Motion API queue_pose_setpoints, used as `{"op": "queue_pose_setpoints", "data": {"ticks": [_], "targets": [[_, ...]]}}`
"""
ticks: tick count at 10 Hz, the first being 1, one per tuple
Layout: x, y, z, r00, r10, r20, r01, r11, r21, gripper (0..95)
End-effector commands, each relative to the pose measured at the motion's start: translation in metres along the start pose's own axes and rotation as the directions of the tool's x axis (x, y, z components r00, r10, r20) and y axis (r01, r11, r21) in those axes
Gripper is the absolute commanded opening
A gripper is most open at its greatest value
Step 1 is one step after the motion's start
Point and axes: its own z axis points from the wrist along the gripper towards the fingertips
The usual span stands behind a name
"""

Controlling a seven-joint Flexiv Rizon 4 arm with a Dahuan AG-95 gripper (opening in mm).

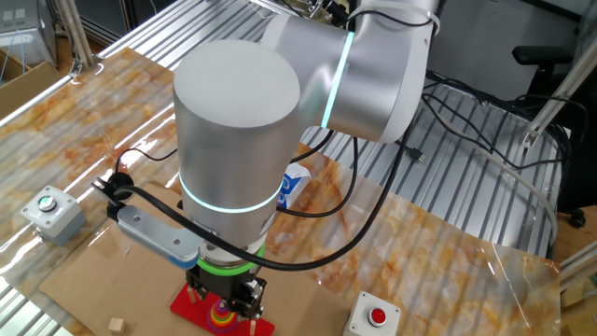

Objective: Take out one Hanoi block and throw it aside

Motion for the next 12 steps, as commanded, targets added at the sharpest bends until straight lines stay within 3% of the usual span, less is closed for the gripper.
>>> {"op": "queue_pose_setpoints", "data": {"ticks": [1,3,4,12], "targets": [[-0.0005,0.0000,0.0000,1.000,0.020,0.004,-0.020,1.000,0.001,57.0],[-0.0005,0.0000,0.0000,1.000,0.026,0.001,-0.026,1.000,0.009,57.0],[-0.0005,0.0000,0.0000,1.000,0.022,-0.006,-0.022,1.000,0.012,76.0],[-0.0005,0.0000,0.0000,0.999,-0.038,-0.028,0.038,0.999,0.012,76.0]]}}
